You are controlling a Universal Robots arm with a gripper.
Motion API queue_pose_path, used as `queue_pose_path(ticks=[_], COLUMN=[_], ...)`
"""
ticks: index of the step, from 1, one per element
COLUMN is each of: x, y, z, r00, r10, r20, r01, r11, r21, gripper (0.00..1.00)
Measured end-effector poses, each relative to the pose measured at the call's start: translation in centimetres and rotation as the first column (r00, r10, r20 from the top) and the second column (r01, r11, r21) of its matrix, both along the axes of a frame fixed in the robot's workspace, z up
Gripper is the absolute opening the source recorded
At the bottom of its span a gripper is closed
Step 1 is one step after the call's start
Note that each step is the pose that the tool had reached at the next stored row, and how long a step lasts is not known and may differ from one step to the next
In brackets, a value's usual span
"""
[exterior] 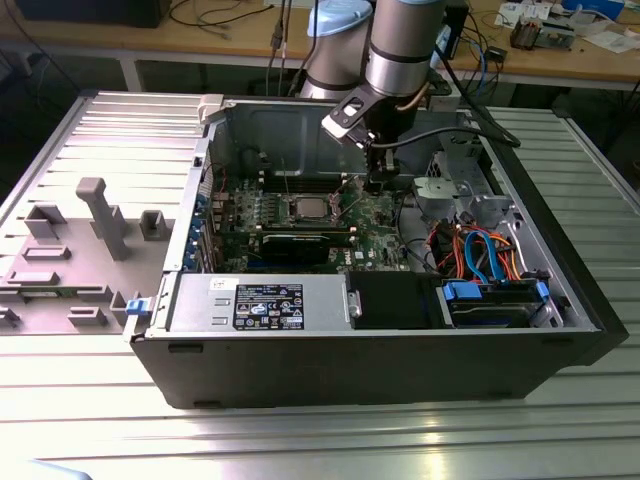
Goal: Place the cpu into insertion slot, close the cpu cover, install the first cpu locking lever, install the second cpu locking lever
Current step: 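Close the cpu cover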
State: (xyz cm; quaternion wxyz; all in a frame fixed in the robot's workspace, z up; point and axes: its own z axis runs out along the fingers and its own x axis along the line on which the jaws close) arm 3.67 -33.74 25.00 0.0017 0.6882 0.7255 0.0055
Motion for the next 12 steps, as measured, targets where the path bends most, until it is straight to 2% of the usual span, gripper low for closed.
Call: queue_pose_path(ticks=[5,9,12], x=[-0.51,-1.49,-1.86], y=[0.01,0.0,0.0], z=[0.48,0.49,0.49], r00=[1.0,1.0,1.0], r10=[0.0,0.0,0.0], r20=[0.0,0.0,0.0], r01=[0.0,0.0,0.0], r11=[1.0,1.0,1.0], r21=[0.0011,0.0011,0.0012], gripper=[0.11,0.11,0.11])
